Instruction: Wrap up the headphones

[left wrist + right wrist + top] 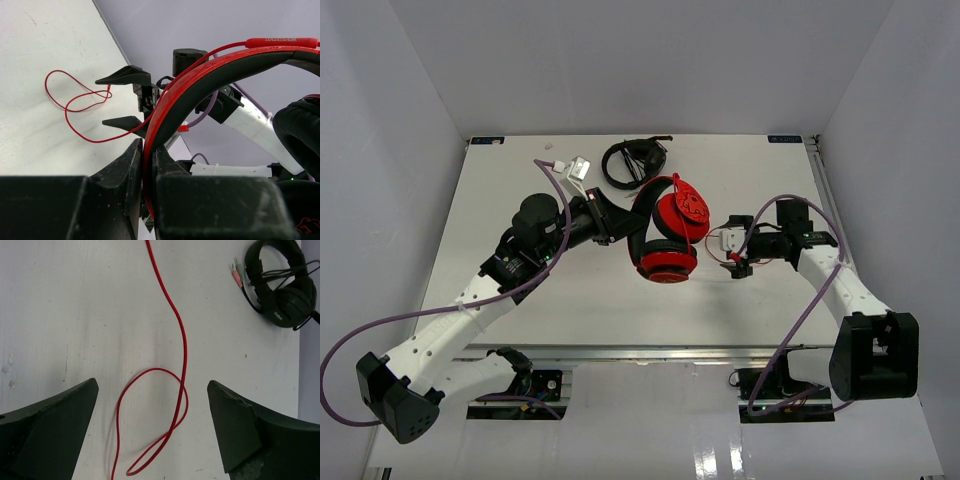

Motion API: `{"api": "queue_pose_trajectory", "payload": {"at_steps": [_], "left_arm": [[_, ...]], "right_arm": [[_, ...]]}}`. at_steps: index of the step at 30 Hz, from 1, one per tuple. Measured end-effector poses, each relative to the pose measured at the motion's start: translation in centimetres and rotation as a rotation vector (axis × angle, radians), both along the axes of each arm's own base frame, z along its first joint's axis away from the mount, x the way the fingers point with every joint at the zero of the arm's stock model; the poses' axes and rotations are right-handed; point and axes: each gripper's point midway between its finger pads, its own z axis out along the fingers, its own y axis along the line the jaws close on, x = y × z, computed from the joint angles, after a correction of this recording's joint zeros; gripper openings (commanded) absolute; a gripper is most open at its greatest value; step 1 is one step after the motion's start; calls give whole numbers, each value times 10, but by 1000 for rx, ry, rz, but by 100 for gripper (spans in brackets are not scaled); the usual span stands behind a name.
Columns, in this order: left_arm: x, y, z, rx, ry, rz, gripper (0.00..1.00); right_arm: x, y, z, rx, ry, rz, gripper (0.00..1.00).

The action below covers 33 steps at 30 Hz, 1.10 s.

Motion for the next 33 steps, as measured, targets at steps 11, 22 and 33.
{"api": "queue_pose_trajectory", "payload": {"at_steps": [11, 22, 33], "left_arm": [[1, 1, 0, -5, 7, 11, 0], [5, 11, 9, -23, 13, 69, 0], [31, 44, 29, -26, 28, 303, 0]], "right_arm": [[36, 9, -10, -52, 10, -189, 35], [26, 4, -21, -44, 83, -248, 8], [-47, 19, 23, 70, 86, -120, 8]]}}
